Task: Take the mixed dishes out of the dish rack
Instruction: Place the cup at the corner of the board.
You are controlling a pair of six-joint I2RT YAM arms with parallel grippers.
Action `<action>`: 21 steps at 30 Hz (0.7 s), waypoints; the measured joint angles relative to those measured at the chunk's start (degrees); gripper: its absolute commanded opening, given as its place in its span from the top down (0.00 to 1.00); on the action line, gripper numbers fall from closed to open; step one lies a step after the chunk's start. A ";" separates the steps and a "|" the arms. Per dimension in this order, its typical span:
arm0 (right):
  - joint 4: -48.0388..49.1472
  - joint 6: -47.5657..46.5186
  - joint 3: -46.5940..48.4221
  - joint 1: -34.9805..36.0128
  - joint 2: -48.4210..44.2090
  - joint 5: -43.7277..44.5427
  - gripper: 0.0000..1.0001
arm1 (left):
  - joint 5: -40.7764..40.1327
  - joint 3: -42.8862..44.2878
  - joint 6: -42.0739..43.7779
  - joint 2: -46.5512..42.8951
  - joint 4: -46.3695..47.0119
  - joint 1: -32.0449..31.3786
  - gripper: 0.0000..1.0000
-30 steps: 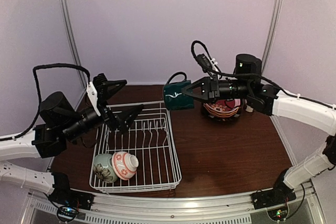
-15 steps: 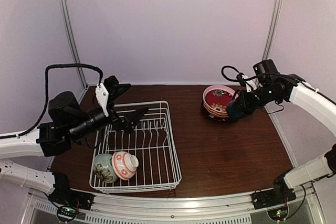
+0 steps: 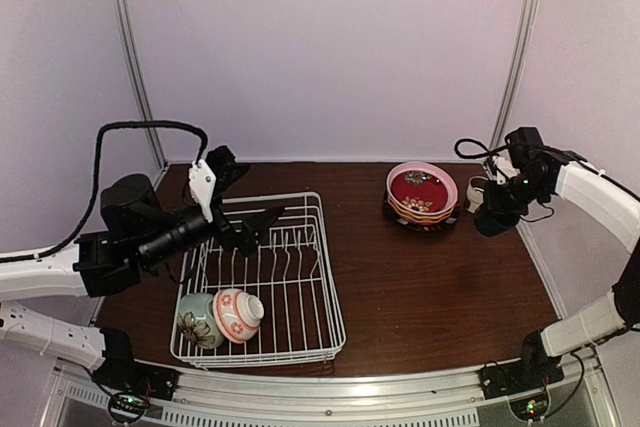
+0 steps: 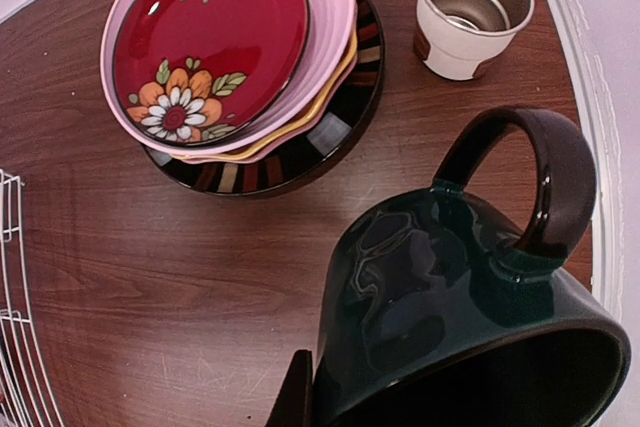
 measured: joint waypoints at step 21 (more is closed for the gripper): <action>3.82 -2.64 0.11 -2.25 14.56 6.64 0.99 | -0.13 4.26 -1.18 4.28 -5.38 0.87 0.03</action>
